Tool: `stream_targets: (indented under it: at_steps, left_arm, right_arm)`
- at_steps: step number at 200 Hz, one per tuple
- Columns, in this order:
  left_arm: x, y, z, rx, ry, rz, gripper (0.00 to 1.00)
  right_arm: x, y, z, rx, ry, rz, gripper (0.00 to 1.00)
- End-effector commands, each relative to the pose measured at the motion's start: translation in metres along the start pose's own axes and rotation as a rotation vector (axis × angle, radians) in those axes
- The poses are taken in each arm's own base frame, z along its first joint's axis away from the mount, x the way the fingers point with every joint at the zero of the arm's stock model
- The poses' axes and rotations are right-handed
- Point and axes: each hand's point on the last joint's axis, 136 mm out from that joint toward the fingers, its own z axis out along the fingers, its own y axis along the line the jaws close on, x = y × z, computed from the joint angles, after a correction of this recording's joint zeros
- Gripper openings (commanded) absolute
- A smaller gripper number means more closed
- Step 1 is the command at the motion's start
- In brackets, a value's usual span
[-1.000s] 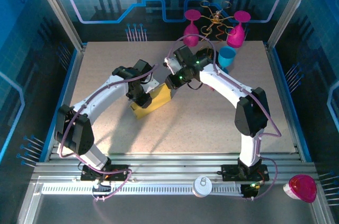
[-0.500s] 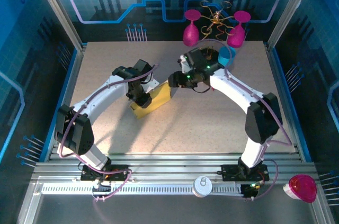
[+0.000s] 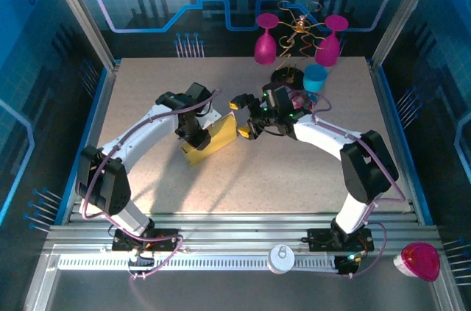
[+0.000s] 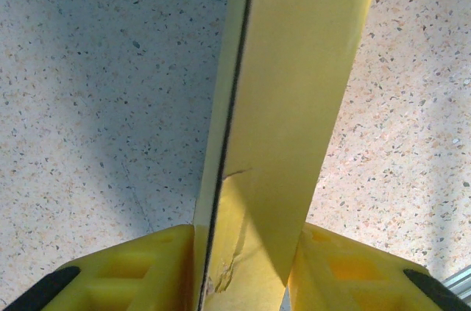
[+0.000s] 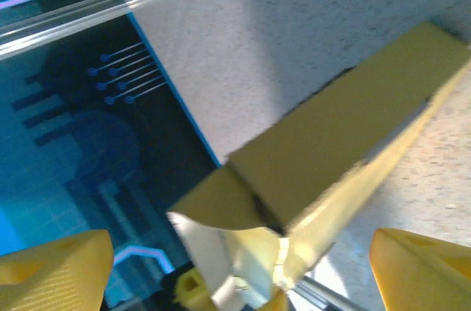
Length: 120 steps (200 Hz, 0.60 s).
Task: Fold the paper box
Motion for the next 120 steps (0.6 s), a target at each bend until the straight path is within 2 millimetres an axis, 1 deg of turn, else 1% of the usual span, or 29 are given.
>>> stream_targets:
  at_steps: [1,18,25,46,58,82,120]
  left_arm:
    - [-0.002,0.001,0.0,-0.006,0.0,0.007,0.36]
    - [-0.001,0.002,0.001,-0.008,0.002,0.008,0.36]
    - [-0.002,0.002,0.001,-0.008,0.0,0.008,0.36]
    - [-0.002,0.002,0.001,-0.009,0.001,0.008,0.36]
    - [-0.002,0.003,0.001,-0.011,0.002,0.009,0.36]
    - [-0.003,0.003,0.001,-0.015,0.002,0.01,0.37]
    - [-0.002,0.005,0.002,-0.023,0.003,0.01,0.37]
  right_arm:
    - [0.007,0.027,0.007,-0.078,0.037,0.028,0.87]
    - [0.011,0.02,0.013,-0.069,0.06,0.033,0.76]
    - [0.012,0.017,0.015,-0.066,0.065,0.036,0.74]
    - [0.011,0.005,0.017,-0.04,0.074,0.044,0.71]
    - [0.011,0.002,0.017,-0.03,0.072,0.043,0.69]
    - [0.009,-0.003,0.016,0.0,0.072,0.031,0.68]
    - [0.003,-0.012,0.022,0.036,0.08,0.032,0.67]
